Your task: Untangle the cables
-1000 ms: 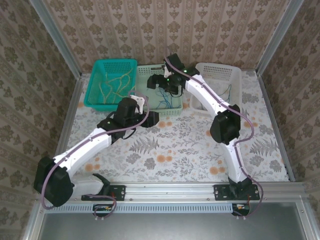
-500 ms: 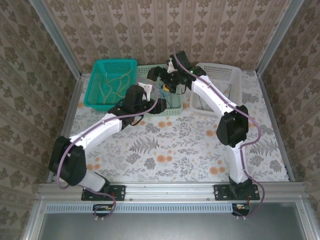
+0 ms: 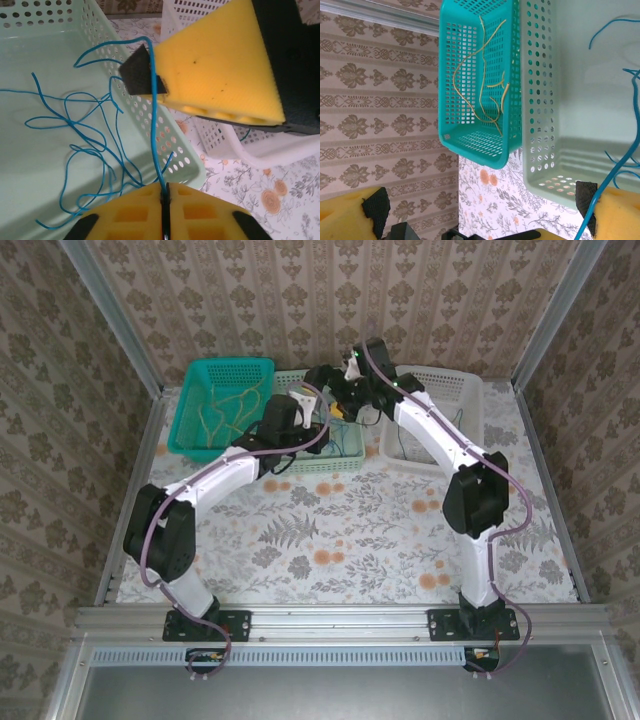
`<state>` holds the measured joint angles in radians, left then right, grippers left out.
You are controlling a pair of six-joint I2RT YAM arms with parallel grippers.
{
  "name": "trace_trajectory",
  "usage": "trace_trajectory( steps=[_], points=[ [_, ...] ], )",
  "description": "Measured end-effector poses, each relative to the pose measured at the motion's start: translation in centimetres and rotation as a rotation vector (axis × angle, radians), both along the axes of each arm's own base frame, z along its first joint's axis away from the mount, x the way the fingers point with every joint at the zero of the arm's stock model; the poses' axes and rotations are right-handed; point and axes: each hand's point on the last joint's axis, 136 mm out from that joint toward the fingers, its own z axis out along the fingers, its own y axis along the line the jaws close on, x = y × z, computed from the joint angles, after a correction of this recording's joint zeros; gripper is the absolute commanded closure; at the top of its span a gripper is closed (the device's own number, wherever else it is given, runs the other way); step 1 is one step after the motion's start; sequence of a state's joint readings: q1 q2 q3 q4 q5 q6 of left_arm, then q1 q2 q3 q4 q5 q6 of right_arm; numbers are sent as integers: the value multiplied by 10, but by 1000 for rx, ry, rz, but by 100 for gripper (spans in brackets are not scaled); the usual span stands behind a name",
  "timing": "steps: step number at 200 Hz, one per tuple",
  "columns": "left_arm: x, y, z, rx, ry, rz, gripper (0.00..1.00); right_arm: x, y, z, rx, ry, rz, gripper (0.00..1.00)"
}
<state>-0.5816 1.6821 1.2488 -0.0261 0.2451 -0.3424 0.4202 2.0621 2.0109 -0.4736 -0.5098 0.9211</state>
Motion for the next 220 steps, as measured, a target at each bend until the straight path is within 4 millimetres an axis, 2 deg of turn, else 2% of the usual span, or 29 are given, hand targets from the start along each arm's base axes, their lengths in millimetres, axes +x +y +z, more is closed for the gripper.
trace_trajectory(
  steps=[26,61,95,117,138,147,156,170,194,220],
  points=[
    [1,4,-1,8,1,-1,100,-2,-12,-1,-4,6,-14,0],
    [13,19,-1,7,0,37,100,-4,-35,-7,-35,11,-33,0],
    [19,22,5,2,-12,50,100,-11,-56,-25,-98,53,-42,0],
    [27,19,15,-5,-32,58,100,-16,-61,-37,-123,81,-33,0],
    [41,20,16,1,-27,80,100,-23,-62,-45,-142,103,-9,0],
    [47,20,11,10,-11,87,77,-25,-62,-46,-149,101,0,0],
    [51,21,5,19,6,94,39,-28,-63,-48,-157,99,8,0],
    [53,24,-9,43,47,104,2,-37,-67,-50,-170,97,19,0],
    [47,28,-27,79,108,107,0,-53,-74,-44,-194,66,32,0],
    [43,30,-26,85,120,107,0,-70,-90,-35,-247,-9,31,0]
  ],
)
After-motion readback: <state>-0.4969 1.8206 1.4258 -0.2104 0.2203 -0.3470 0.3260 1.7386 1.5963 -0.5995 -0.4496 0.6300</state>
